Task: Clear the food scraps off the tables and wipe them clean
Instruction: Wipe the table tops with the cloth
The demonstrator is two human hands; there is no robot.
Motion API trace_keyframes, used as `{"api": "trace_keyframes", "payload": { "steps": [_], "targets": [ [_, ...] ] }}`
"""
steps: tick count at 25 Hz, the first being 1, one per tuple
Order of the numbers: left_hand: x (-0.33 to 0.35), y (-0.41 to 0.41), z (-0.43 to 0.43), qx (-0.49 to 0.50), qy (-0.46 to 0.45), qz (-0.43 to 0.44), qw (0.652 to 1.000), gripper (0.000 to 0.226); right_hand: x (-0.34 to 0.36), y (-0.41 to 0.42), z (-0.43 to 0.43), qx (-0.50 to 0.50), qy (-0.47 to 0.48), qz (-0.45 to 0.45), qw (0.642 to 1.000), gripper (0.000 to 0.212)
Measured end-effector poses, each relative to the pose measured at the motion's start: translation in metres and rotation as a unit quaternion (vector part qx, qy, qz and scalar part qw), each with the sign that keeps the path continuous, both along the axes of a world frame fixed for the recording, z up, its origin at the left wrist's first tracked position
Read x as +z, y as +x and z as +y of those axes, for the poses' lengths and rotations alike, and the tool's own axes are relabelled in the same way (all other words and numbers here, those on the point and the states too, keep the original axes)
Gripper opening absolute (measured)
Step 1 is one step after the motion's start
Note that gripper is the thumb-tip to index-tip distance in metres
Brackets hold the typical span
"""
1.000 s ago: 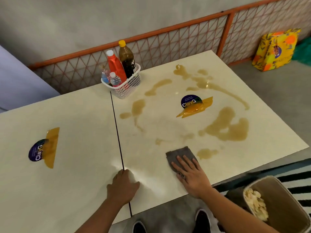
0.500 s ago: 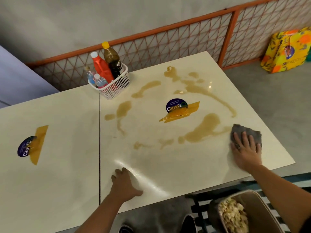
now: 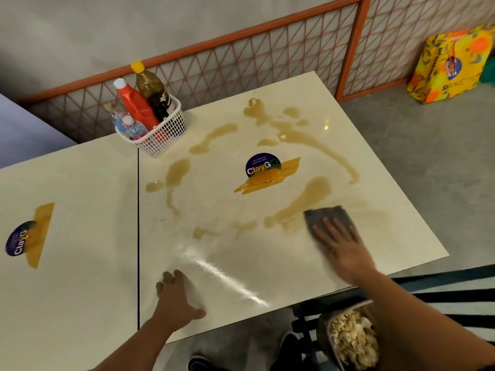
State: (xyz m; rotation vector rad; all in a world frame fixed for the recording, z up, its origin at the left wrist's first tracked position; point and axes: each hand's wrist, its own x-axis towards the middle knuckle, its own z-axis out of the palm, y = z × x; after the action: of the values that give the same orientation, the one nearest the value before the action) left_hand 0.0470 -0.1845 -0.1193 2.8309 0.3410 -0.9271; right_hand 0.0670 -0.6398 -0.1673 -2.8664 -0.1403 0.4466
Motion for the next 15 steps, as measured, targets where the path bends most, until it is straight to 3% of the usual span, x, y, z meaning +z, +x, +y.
{"api": "trace_keyframes", "payload": {
  "steps": [4, 8, 11, 15],
  "targets": [
    [-0.005, -0.002, -0.002, -0.01, 0.022, 0.004, 1.0, 0.139, -0.001, 0.036, -0.109, -0.2, -0.027, 0.0, 0.979, 0.076],
    [-0.007, -0.001, -0.002, -0.014, 0.025, 0.004, 1.0, 0.14, -0.004, 0.064, -0.123, -0.318, -0.025, 0.025, 0.947, 0.068],
    [-0.007, -0.002, -0.002, -0.017, 0.031, 0.004, 0.999, 0.14, -0.009, 0.085, -0.084, -0.325, -0.029, 0.01, 0.945, 0.062],
    [-0.006, -0.002, -0.002, -0.023, 0.04, 0.005, 0.999, 0.139, -0.01, 0.098, -0.001, -0.242, -0.007, 0.004, 0.97, 0.062]
  ]
}}
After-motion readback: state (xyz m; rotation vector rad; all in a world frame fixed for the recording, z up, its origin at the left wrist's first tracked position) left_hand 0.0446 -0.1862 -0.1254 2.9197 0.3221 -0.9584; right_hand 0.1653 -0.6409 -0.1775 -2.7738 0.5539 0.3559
